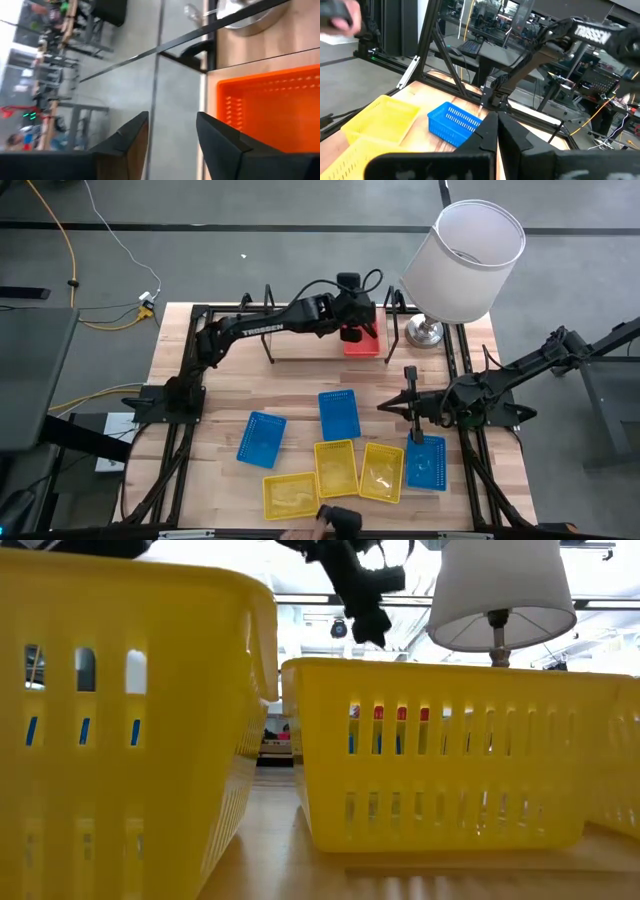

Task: Stack baskets on shelf by color
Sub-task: Put the middle blue bin on the shelf

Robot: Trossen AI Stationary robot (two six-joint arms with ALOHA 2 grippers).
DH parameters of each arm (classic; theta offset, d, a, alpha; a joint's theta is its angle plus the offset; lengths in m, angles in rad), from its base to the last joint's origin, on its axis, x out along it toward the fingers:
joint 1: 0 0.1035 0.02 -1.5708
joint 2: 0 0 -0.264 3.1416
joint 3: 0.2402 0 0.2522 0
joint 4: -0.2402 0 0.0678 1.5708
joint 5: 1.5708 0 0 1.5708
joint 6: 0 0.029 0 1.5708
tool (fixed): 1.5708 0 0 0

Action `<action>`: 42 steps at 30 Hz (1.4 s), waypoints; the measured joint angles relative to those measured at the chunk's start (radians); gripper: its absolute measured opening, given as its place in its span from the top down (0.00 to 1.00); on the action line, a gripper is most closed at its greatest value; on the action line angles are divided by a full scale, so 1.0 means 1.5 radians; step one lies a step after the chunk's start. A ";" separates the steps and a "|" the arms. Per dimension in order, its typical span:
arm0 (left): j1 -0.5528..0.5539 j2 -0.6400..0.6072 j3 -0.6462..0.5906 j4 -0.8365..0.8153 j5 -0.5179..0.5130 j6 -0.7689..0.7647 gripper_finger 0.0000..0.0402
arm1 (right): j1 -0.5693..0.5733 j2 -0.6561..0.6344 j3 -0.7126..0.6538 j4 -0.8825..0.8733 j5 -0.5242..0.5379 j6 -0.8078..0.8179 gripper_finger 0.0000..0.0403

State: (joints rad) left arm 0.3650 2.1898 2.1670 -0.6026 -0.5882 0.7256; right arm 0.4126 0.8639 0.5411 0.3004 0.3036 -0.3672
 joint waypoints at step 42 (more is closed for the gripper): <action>-0.489 -0.952 -1.148 0.611 0.037 -0.546 0.65 | -0.106 0.241 0.059 0.120 -0.046 0.157 0.95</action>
State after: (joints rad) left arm -0.3685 0.7623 0.4448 0.3142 -0.5329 -0.0936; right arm 0.2542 1.2249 0.6300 0.4801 0.2339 -0.1309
